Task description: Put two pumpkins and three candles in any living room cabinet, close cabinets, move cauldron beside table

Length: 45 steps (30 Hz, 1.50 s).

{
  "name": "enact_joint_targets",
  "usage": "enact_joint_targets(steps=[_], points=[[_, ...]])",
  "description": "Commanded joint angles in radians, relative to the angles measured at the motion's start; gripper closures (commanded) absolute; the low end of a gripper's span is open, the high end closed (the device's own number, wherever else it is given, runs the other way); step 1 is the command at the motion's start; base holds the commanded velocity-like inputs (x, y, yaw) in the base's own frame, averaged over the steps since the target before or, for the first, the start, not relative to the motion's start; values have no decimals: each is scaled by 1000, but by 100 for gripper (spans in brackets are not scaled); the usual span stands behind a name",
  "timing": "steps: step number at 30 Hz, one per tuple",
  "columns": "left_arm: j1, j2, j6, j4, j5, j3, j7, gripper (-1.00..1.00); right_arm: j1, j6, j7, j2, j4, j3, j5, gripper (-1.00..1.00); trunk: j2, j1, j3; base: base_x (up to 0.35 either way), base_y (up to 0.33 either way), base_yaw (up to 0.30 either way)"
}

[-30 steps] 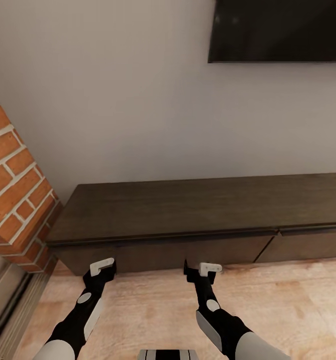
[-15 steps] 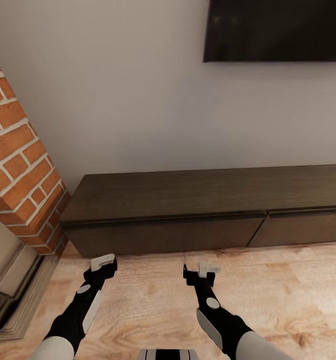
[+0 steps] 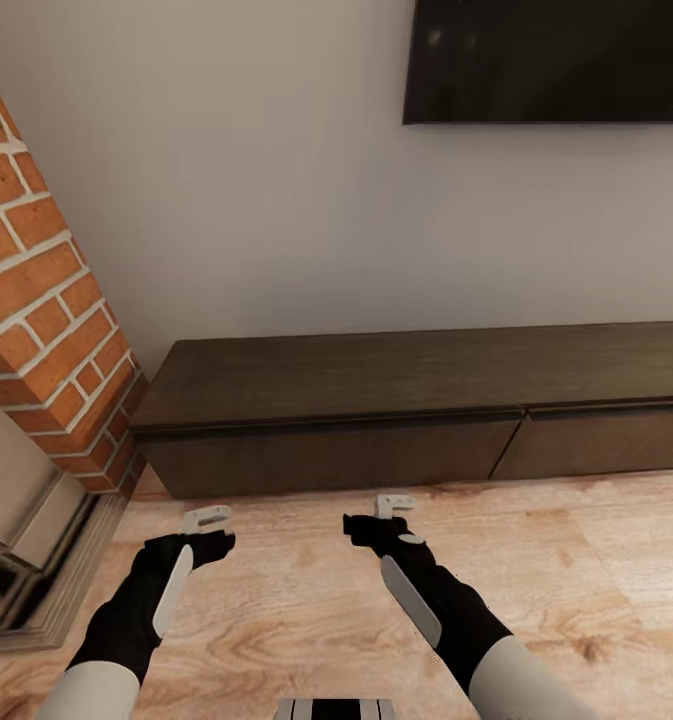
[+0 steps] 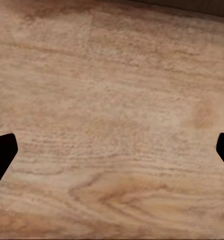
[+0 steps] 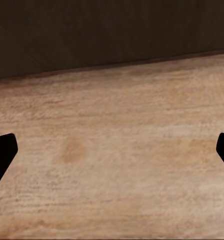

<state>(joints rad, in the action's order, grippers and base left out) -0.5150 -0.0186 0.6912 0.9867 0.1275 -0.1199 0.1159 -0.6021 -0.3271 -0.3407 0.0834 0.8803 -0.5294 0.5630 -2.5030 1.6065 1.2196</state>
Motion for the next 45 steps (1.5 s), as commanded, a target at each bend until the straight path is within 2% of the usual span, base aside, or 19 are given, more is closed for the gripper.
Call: enact_joint_targets(steps=[1, 3, 8, 10, 13, 16, 22, 27, 36, 41, 45], points=[[0, -2, 64, 35, 12, -3, 7, -100, -1, -35, -8, -1, 14, 9, 10, -100, 0, 0, 1, -3, 0, 0], [0, -4, 133, 77, 13, -3, 7, -100, -1, -57, -8, -1, 21, 17, 11, -100, 0, 0, 1, -2, 0, 0], [0, -10, 186, 119, 16, -4, 7, -100, -1, -71, -8, 3, 25, 21, 13, -100, 0, 0, 1, 0, 0, 0], [0, -10, 202, 123, 17, -5, 7, -100, -1, -73, -8, 2, 26, 21, 14, -100, 0, -1, -7, 0, 0, 0], [0, -13, 262, 125, 22, -3, 7, -100, -1, -79, -8, 0, 26, 22, 14, -100, 1, -2, -18, 0, 0, 0], [0, -14, 286, 126, 26, -2, 8, -100, -1, -81, -8, 3, 25, 23, 15, -100, 2, -4, -30, 0, 0, 0], [0, -14, 293, 126, 27, -1, 8, -100, -1, -86, -8, 4, 25, 23, 29, -100, 3, -6, -53, -23, 0, 0], [0, -13, 294, 126, 28, -2, 8, -100, -1, -90, -8, 3, 25, 24, 60, -100, 37, -25, -69, -116, 0, 0], [-1, -9, 295, 127, 30, -2, 8, -100, -1, -186, -11, -1, 35, 29, 84, -100, 100, -60, -97, -11, 0, 0], [-1, -9, 295, 129, 30, -2, 9, -100, -1, -221, -11, 0, 43, 79, 108, -100, 135, -79, -113, -165, 0, 0], [-1, -8, 295, 131, 31, -1, 10, -100, -1, -227, -12, 2, 48, 92, 105, -100, 163, -94, -125, -274, 0, 0]])
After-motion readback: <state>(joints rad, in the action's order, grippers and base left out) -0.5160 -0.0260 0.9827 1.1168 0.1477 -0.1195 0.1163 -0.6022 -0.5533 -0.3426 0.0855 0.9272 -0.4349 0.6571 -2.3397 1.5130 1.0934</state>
